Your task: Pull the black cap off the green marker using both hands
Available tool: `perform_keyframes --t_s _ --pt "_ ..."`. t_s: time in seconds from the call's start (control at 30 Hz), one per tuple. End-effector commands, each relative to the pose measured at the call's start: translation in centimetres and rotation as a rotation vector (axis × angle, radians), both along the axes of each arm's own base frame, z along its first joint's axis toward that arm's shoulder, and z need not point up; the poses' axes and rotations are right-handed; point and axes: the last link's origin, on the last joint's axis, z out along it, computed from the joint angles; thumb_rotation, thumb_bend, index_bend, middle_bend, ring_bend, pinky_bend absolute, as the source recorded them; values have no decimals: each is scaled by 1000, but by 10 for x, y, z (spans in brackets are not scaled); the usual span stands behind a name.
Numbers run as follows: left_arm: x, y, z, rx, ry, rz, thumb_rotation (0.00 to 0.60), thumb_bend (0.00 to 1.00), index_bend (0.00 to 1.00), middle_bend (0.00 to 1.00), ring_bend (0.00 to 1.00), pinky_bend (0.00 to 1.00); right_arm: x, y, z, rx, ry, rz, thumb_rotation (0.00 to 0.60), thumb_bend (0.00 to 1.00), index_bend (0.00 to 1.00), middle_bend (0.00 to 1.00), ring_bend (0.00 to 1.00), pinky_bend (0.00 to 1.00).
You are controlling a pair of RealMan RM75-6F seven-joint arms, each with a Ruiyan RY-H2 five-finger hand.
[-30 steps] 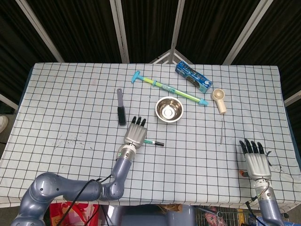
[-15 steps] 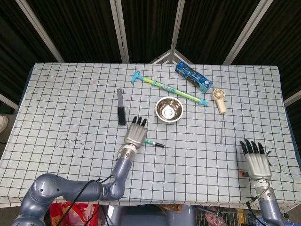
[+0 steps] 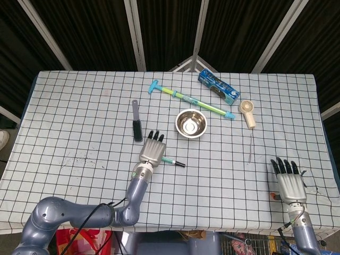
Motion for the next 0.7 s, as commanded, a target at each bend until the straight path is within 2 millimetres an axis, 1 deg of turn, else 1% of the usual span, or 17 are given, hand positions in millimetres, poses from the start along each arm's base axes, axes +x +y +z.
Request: perform_keyframes --t_s 0.03,0.27,0.4,0.57,0.7 --pt "0 1 2 11 -17 6 600 542 626 141 0 0 1 0 1 -5 -2 2 600 69 91 31 27 1" --pt "-1 3 7 36 -88 37 600 549 651 166 0 0 4 -1 2 -6 0 12 600 69 91 31 27 1" --pt "-2 4 16 60 -110 37 600 548 651 176 0 0 10 -5 6 -16 2 29 600 68 93 31 27 1" --pt "3 6 35 98 -161 39 600 544 652 182 0 0 29 -14 13 -33 -6 81 600 68 114 31 27 1" --pt "11 7 54 130 -193 32 600 543 658 189 0 0 56 -26 22 -56 -60 132 600 69 138 31 27 1"
